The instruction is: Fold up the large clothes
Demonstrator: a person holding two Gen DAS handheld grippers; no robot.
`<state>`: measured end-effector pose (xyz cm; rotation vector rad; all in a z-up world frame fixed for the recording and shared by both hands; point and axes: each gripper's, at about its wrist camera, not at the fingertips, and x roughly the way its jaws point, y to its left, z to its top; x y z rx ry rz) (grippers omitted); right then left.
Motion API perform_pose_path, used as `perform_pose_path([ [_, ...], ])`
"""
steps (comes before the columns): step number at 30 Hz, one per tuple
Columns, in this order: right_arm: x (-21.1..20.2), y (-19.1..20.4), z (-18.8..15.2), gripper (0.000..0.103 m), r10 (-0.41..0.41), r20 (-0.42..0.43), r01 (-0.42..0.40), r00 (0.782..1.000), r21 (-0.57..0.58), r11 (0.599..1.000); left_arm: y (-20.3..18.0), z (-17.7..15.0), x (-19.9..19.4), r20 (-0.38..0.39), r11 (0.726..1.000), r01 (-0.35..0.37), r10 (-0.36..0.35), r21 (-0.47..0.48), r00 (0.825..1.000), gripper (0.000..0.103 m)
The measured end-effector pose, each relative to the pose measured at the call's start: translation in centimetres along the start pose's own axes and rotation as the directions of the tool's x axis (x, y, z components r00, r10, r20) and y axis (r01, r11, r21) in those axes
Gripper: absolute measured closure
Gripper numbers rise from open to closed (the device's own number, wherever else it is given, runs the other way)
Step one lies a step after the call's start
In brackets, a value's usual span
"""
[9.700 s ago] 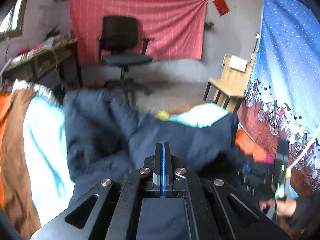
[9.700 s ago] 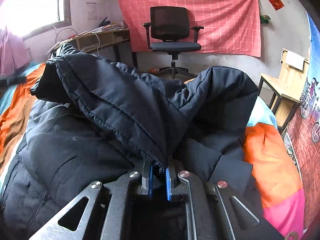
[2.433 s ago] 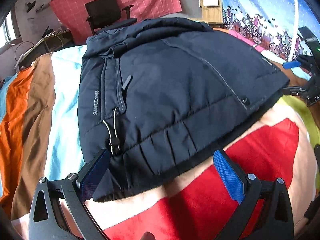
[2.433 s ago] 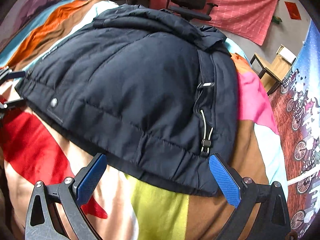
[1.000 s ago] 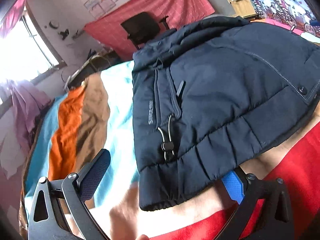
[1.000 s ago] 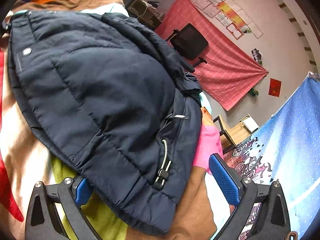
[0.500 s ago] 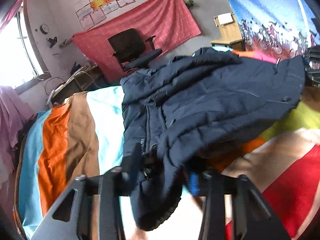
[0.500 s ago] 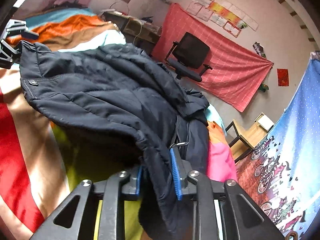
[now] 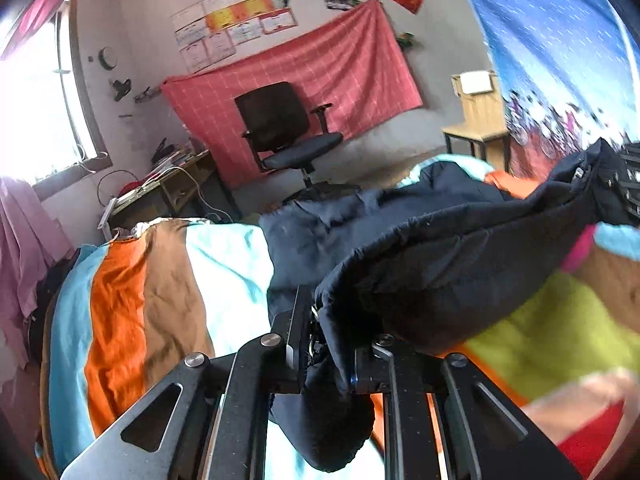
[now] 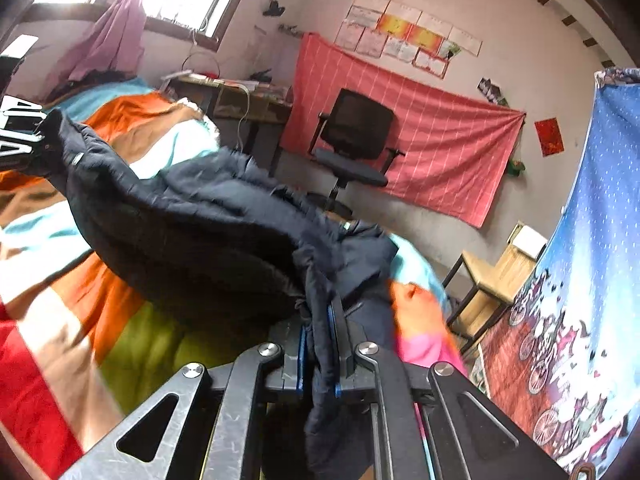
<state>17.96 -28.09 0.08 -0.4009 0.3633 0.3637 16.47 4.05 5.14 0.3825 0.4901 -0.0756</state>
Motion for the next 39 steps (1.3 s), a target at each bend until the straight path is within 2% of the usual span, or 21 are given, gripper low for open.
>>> perform_pose_path([
  [1,0.7,-0.7,1.1,0.095,-0.001,0.000,0.001,1.000,-0.003,1.000,0.4,1.3,0.5,-0.001,1.000,-0.007,0.007,-0.004,1.000,0.092],
  [2,1.4,-1.4,2.2,0.095,0.001,-0.004,-0.001,1.000,-0.005,1.000,0.7,2.8,1.2,-0.001,1.000,-0.010,0.010,-0.003,1.000,0.097],
  [4,3.2,-2.8,4.4,0.095,0.009,-0.019,-0.009,1.000,-0.011,1.000,1.3,5.0,2.4,-0.008,0.999,-0.031,0.031,-0.005,0.999,0.097],
  [8,7.3,-5.0,8.4,0.095,-0.011,-0.043,0.008,0.999,-0.054,0.999,3.3,9.1,6.7,-0.043,0.996,-0.051,0.048,-0.071,0.998,0.097],
  [13,12.5,-6.2,10.4,0.095,-0.064,-0.056,0.059,0.996,-0.090,0.994,3.9,12.1,12.2,-0.057,0.991,-0.100,0.095,-0.094,0.994,0.097],
  [18,17.1,-7.5,11.9,0.095,-0.127,-0.032,0.125,0.991,-0.061,0.990,4.3,14.4,17.4,-0.066,0.979,-0.159,0.152,-0.124,0.986,0.098],
  [22,20.3,-8.5,11.9,0.095,-0.164,-0.016,0.164,0.986,0.019,0.986,4.3,14.9,20.9,-0.061,0.973,-0.182,0.175,-0.143,0.983,0.098],
  [30,25.7,-8.2,11.3,0.095,-0.182,-0.054,0.183,0.982,0.013,0.983,4.3,13.7,26.8,-0.102,0.965,-0.223,0.210,-0.137,0.972,0.098],
  [39,29.7,-8.3,10.1,0.093,-0.151,-0.108,0.159,0.983,0.077,0.984,4.8,12.5,30.3,-0.153,0.969,-0.195,0.171,-0.152,0.973,0.098],
])
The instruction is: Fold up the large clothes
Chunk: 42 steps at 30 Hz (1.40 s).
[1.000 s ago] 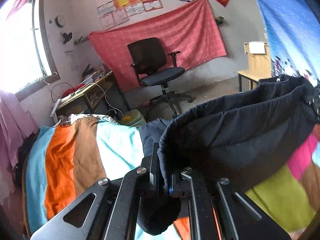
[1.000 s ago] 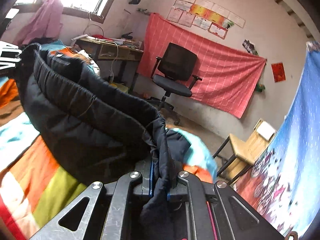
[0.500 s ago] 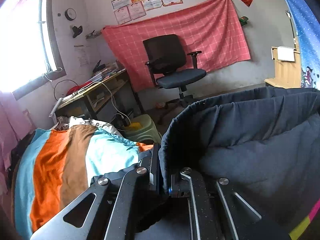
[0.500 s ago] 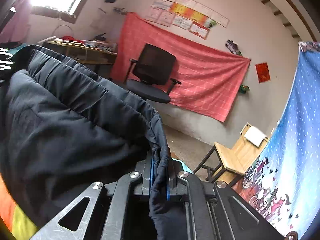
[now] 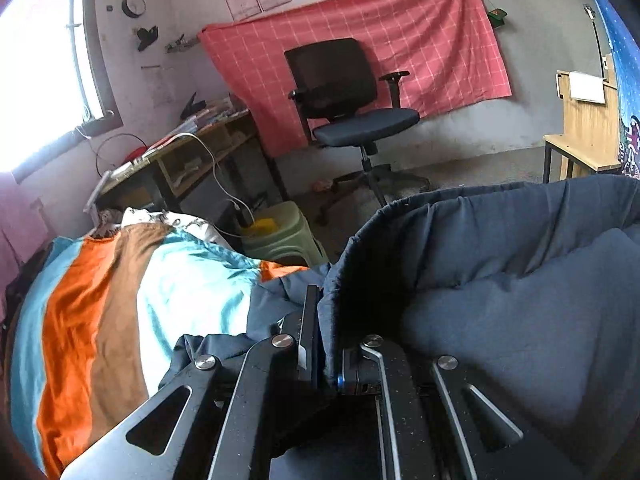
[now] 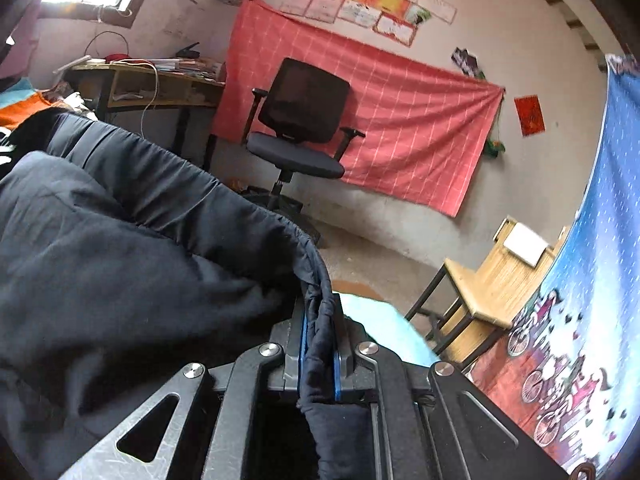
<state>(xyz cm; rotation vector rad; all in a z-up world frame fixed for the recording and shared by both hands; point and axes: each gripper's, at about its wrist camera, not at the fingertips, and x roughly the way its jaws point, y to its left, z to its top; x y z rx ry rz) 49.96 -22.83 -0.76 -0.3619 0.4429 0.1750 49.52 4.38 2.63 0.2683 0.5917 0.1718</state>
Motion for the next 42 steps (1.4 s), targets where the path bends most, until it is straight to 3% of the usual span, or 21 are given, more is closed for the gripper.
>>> perform_pose_path([
  [5,0.5,0.3,-0.2,0.089,-0.007,0.003,0.007,1.000,0.007,1.000,0.1,-0.4,0.9,-0.016,0.999,0.025,-0.026,-0.020,1.000,0.097],
  [8,0.5,-0.2,-0.1,0.074,-0.012,0.007,0.012,1.000,0.031,0.999,0.3,-0.4,0.9,-0.021,0.998,0.043,-0.044,-0.046,0.999,0.097],
  [9,0.4,-0.5,-0.1,0.065,-0.012,0.011,0.011,1.000,0.045,0.999,0.4,-0.3,0.9,-0.021,0.998,0.048,-0.049,-0.051,0.999,0.097],
  [10,0.3,-0.7,-0.1,0.046,-0.013,0.017,0.012,1.000,0.057,0.998,0.4,-0.3,0.8,-0.022,0.997,0.051,-0.052,-0.053,0.998,0.096],
  [12,0.0,-1.2,-0.2,0.027,-0.023,0.039,0.020,0.999,0.082,0.996,0.5,-0.2,0.7,-0.023,0.996,0.061,-0.062,-0.062,0.998,0.096],
  [16,-0.4,-1.6,-0.3,0.020,-0.019,0.048,0.014,0.999,0.104,0.994,1.0,-0.1,0.4,-0.024,0.991,0.088,-0.091,-0.101,0.996,0.090],
  [17,-0.5,-1.7,-0.3,0.019,-0.018,0.050,0.013,0.999,0.106,0.994,1.3,0.1,0.2,-0.021,0.988,0.099,-0.102,-0.118,0.995,0.081],
  [19,-0.8,-1.9,-0.3,0.011,-0.016,0.060,0.009,0.998,0.113,0.994,2.1,0.5,-0.6,0.009,0.984,0.090,-0.089,-0.157,0.996,0.047],
  [20,-1.0,-2.0,-0.2,0.009,-0.013,0.065,0.006,0.998,0.118,0.993,2.5,0.7,-1.1,0.030,0.981,0.076,-0.071,-0.176,0.997,0.024],
  [21,-1.2,-2.1,-0.2,0.008,-0.012,0.070,0.004,0.997,0.124,0.992,3.2,0.9,-1.9,0.072,0.976,0.070,-0.056,-0.208,0.996,0.020],
  [28,-3.6,-3.7,0.3,0.003,0.005,0.116,-0.029,0.993,0.202,0.979,4.7,0.8,-4.9,0.125,0.962,0.118,-0.089,-0.245,0.988,0.020],
  [33,-5.8,-3.8,-0.9,0.000,0.152,0.126,-0.178,0.980,0.223,0.958,3.0,-2.1,-7.0,0.117,0.964,0.209,-0.191,-0.166,0.975,0.020],
  [37,-6.1,-2.4,-2.4,0.000,0.286,0.085,-0.297,0.955,0.204,0.933,0.5,-4.6,-7.5,0.076,0.958,0.272,-0.265,-0.096,0.961,0.020],
  [42,-4.4,-0.4,-3.2,0.000,0.361,0.025,-0.359,0.932,0.198,0.912,-1.7,-5.2,-6.2,0.046,0.962,0.270,-0.268,-0.037,0.962,0.016],
])
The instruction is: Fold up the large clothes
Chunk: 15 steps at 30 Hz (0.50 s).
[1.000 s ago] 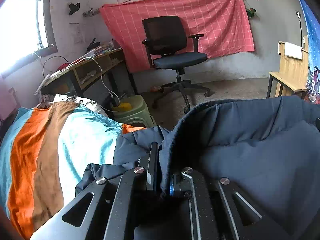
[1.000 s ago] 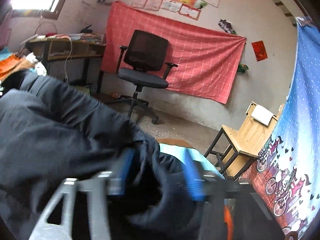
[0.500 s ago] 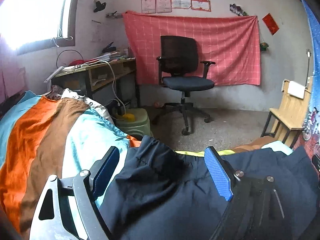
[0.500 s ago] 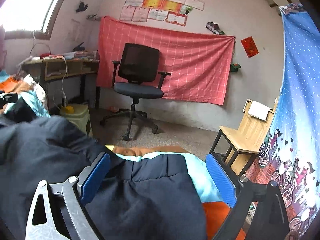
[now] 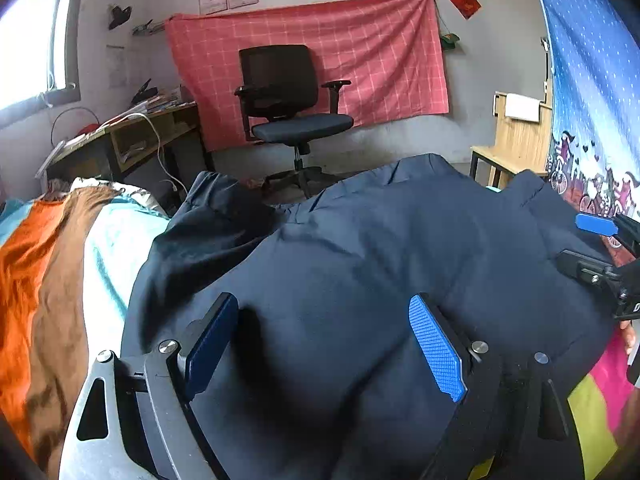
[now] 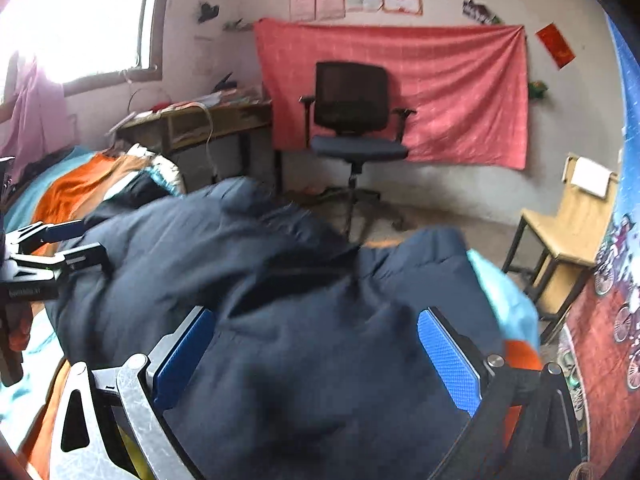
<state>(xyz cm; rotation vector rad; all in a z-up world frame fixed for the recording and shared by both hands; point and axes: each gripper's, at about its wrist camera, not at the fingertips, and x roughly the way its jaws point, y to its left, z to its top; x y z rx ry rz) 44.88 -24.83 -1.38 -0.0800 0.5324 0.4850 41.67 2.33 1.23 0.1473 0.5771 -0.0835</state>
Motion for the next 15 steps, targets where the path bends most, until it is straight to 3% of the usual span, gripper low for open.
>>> perform_pose_path([
  [2,1.3,0.3,0.1,0.000,-0.006,-0.016,0.005,1.000,-0.009,1.000,0.0,0.5,0.9,0.010,1.000,-0.026,0.026,-0.009,1.000,0.012],
  [10,6.4,0.2,2.2,0.000,-0.045,-0.045,0.045,0.998,-0.017,0.999,2.2,2.1,5.4,-0.014,0.986,-0.150,0.150,-0.076,0.989,0.010],
  [15,9.1,-0.6,2.4,0.000,-0.049,-0.084,0.050,0.995,0.004,0.999,3.8,2.5,7.3,-0.030,0.980,-0.172,0.170,-0.099,0.985,0.009],
])
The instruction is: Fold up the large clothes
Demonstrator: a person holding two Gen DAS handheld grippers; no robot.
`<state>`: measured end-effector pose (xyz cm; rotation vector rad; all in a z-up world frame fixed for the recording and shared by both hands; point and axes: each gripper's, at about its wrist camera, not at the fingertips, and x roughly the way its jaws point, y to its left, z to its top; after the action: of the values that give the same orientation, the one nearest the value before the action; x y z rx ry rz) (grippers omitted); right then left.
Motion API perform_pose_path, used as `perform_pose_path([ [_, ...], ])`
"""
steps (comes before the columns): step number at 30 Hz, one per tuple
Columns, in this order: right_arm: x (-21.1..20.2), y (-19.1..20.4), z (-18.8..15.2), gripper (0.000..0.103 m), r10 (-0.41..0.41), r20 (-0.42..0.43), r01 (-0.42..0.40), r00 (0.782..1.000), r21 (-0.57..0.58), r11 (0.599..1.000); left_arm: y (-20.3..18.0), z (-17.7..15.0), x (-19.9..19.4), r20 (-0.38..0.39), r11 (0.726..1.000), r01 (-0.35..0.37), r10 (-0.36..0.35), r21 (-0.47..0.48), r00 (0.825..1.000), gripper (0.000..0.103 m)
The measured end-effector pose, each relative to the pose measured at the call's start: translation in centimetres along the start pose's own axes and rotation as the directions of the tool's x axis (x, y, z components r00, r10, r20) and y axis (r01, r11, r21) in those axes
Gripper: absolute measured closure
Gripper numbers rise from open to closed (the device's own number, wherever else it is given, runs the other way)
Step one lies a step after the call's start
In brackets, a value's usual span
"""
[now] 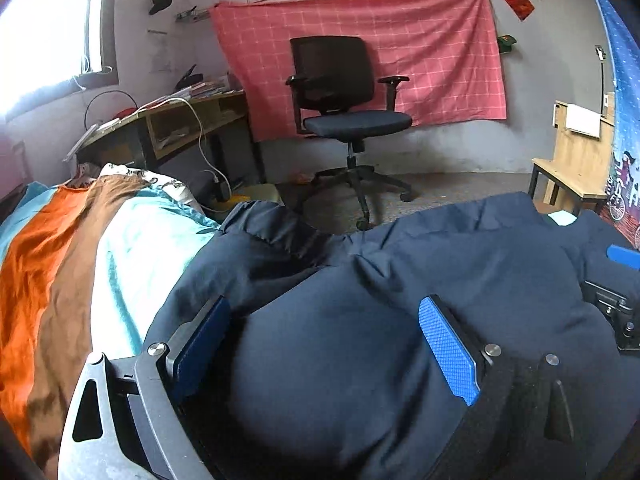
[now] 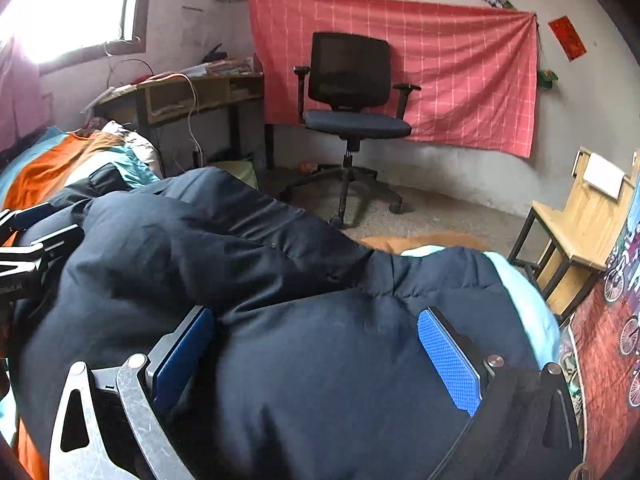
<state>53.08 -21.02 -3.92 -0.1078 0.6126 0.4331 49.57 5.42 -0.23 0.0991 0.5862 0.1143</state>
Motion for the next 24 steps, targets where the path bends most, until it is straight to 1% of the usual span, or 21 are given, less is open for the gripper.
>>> perform_pose_path([
  [2,1.0,-0.6,-0.1,0.000,0.007,-0.013,-0.006,1.000,0.027,1.000,0.3,0.3,0.6,-0.002,1.000,0.002,-0.002,0.001,1.000,0.009],
  [3,1.5,-1.0,-0.1,0.000,0.010,-0.019,-0.009,1.000,0.040,0.999,0.5,0.5,1.0,-0.007,1.000,0.003,-0.003,-0.002,1.000,0.006],
  [8,3.3,-2.6,-0.1,0.000,0.035,-0.044,-0.030,0.998,0.096,0.995,1.9,0.9,2.8,-0.047,0.997,0.041,-0.044,-0.069,0.998,0.001],
  [12,4.1,-3.0,-0.1,0.000,0.048,-0.059,-0.042,0.997,0.115,0.993,2.3,0.8,3.4,-0.047,0.995,0.061,-0.065,-0.084,0.997,0.001],
  [18,4.6,-3.8,-0.1,0.000,0.082,-0.073,-0.071,0.994,0.146,0.987,2.3,1.0,3.5,-0.051,0.994,0.063,-0.068,-0.085,0.996,0.001],
  [24,4.6,-3.9,-0.1,0.000,0.079,-0.070,-0.068,0.994,0.145,0.987,2.5,0.9,3.7,-0.053,0.995,0.064,-0.068,-0.083,0.996,0.001],
])
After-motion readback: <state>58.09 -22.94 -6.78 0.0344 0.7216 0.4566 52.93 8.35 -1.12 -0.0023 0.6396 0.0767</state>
